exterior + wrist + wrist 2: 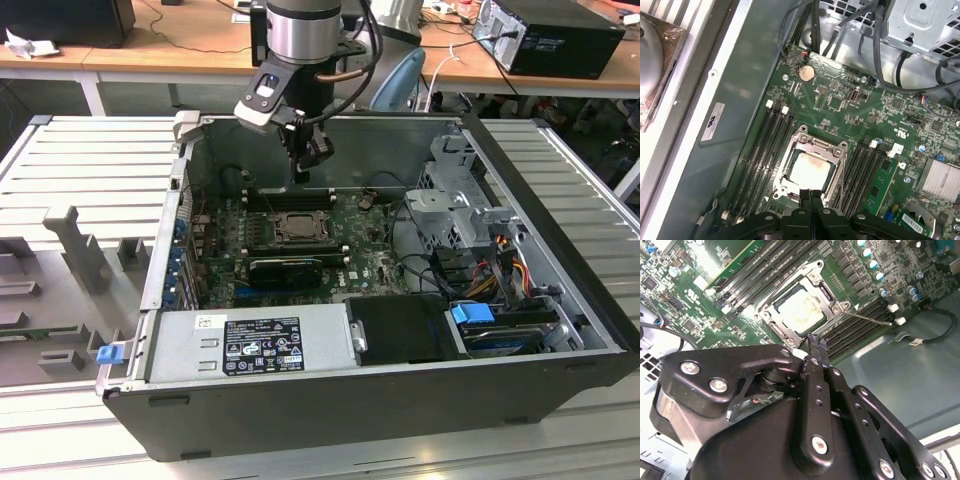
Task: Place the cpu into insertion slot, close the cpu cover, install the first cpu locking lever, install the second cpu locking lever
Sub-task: 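Install the first cpu locking lever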
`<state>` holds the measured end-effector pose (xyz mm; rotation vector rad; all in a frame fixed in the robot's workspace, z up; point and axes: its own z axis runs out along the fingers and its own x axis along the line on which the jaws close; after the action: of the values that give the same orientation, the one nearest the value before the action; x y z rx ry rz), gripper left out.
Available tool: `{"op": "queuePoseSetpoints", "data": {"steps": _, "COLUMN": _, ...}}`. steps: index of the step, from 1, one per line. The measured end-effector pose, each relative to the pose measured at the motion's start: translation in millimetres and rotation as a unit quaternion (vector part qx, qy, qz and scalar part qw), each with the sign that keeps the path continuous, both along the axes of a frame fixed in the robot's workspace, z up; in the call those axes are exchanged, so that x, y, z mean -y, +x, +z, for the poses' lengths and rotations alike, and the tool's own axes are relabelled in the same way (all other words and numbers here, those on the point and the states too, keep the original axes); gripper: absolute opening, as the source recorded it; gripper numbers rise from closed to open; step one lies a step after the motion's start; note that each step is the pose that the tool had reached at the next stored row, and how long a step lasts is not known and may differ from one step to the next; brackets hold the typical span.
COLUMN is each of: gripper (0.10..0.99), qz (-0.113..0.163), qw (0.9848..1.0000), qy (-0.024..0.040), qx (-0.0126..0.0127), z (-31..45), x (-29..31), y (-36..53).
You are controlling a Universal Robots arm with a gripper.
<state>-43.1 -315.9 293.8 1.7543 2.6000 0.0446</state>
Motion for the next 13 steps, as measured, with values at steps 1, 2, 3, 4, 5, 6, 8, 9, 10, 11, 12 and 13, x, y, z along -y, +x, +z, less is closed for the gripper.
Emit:
{"op": "queuePoseSetpoints", "data": {"steps": 1, "gripper": 0.106, "qz": 0.003, "qw": 1.0000, "qy": 0.0000, "qx": 0.0000, "z": 0.0, "x": 0.0, "y": 0.0}}
{"op": "queuePoseSetpoints", "data": {"steps": 2, "gripper": 0.106, "qz": 0.005, "qw": 1.0000, "qy": 0.0000, "qx": 0.0000, "z": 0.0, "x": 0.0, "y": 0.0}}
{"op": "queuePoseSetpoints", "data": {"steps": 3, "gripper": 0.106, "qz": 0.010, "qw": 0.9999, "qy": 0.0000, "qx": 0.0000, "z": 0.0, "x": 0.0, "y": 0.0}}
{"op": "queuePoseSetpoints", "data": {"steps": 4, "gripper": 0.106, "qz": 0.014, "qw": 0.9999, "qy": 0.0000, "qx": 0.0000, "z": 0.0, "x": 0.0, "y": 0.0}}
{"op": "queuePoseSetpoints", "data": {"steps": 5, "gripper": 0.106, "qz": 0.017, "qw": 0.9999, "qy": 0.0000, "qx": 0.0000, "z": 0.0, "x": 0.0, "y": 0.0}}
{"op": "queuePoseSetpoints", "data": {"steps": 6, "gripper": 0.106, "qz": 0.023, "qw": 0.9997, "qy": 0.0000, "qx": 0.0000, "z": 0.0, "x": 0.0, "y": 0.0}}
{"op": "queuePoseSetpoints", "data": {"steps": 8, "gripper": 0.106, "qz": 0.028, "qw": 0.9996, "qy": 0.0000, "qx": 0.0000, "z": 0.0, "x": 0.0, "y": -0.1}}
{"op": "queuePoseSetpoints", "data": {"steps": 9, "gripper": 0.106, "qz": 0.031, "qw": 0.9995, "qy": 0.0000, "qx": 0.0000, "z": 0.0, "x": 0.0, "y": -0.1}}
{"op": "queuePoseSetpoints", "data": {"steps": 10, "gripper": 0.106, "qz": 0.034, "qw": 0.9994, "qy": 0.0000, "qx": 0.0000, "z": 0.0, "x": 0.0, "y": -0.1}}
{"op": "queuePoseSetpoints", "data": {"steps": 11, "gripper": 0.106, "qz": 0.039, "qw": 0.9992, "qy": 0.0000, "qx": 0.0000, "z": 0.0, "x": 0.0, "y": -0.1}}
{"op": "queuePoseSetpoints", "data": {"steps": 12, "gripper": 0.106, "qz": 0.042, "qw": 0.9991, "qy": 0.0000, "qx": 0.0000, "z": 0.0, "x": 0.0, "y": -0.1}}
{"op": "queuePoseSetpoints", "data": {"steps": 13, "gripper": 0.106, "qz": 0.045, "qw": 0.9990, "qy": 0.0000, "qx": 0.0000, "z": 0.0, "x": 0.0, "y": -0.1}}
